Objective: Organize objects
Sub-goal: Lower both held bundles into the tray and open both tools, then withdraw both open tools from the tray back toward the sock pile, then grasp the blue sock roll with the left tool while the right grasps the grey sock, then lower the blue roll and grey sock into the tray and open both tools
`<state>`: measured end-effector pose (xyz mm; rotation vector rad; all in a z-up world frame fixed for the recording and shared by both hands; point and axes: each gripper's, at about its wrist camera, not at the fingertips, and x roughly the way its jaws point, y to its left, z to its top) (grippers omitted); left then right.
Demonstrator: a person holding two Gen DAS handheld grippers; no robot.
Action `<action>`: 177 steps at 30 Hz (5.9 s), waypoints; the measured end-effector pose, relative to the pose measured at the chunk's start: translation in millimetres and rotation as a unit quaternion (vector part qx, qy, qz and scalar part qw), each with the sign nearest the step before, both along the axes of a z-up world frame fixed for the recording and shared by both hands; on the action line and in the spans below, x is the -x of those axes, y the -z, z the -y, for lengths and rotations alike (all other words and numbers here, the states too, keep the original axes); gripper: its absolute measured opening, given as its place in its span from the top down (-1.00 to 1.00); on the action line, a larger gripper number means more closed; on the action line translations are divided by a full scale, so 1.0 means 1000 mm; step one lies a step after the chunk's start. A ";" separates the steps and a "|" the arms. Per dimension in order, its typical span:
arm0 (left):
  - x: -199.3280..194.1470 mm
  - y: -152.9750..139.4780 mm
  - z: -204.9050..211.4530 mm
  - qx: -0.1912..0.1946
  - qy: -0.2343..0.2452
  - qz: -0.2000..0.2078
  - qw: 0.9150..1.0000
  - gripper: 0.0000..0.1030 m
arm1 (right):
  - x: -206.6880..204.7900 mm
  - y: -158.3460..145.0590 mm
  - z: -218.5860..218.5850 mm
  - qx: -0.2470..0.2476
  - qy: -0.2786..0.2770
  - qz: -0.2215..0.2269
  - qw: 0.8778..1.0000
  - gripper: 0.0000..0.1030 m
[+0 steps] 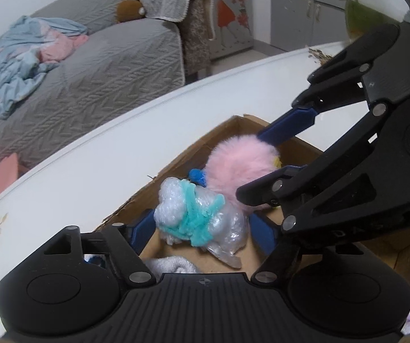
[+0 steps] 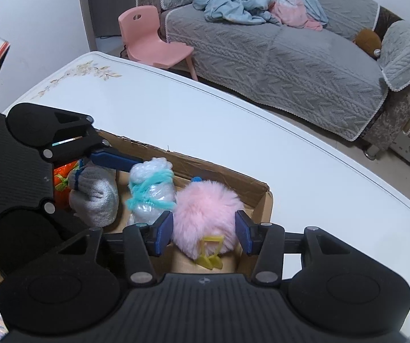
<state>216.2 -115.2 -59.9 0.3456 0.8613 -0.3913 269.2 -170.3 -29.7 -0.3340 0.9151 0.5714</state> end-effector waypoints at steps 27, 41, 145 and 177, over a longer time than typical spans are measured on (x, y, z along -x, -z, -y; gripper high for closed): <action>0.071 -0.044 -0.057 0.128 -0.256 0.022 0.958 -0.87 | 0.021 -0.015 0.000 -0.056 0.098 -0.004 0.994 0.06; 0.106 -0.051 -0.077 0.135 -0.276 0.021 0.951 -0.88 | 0.046 -0.021 -0.004 -0.072 0.113 0.002 0.991 -0.34; 0.274 -0.042 -0.126 0.158 -0.250 0.045 0.954 0.02 | 0.335 -0.002 0.027 -0.218 -0.040 0.071 0.973 0.29; 0.131 -0.016 -0.125 0.048 -0.193 0.034 0.980 0.05 | 0.097 -0.004 -0.114 -0.111 -0.023 -0.019 0.993 0.29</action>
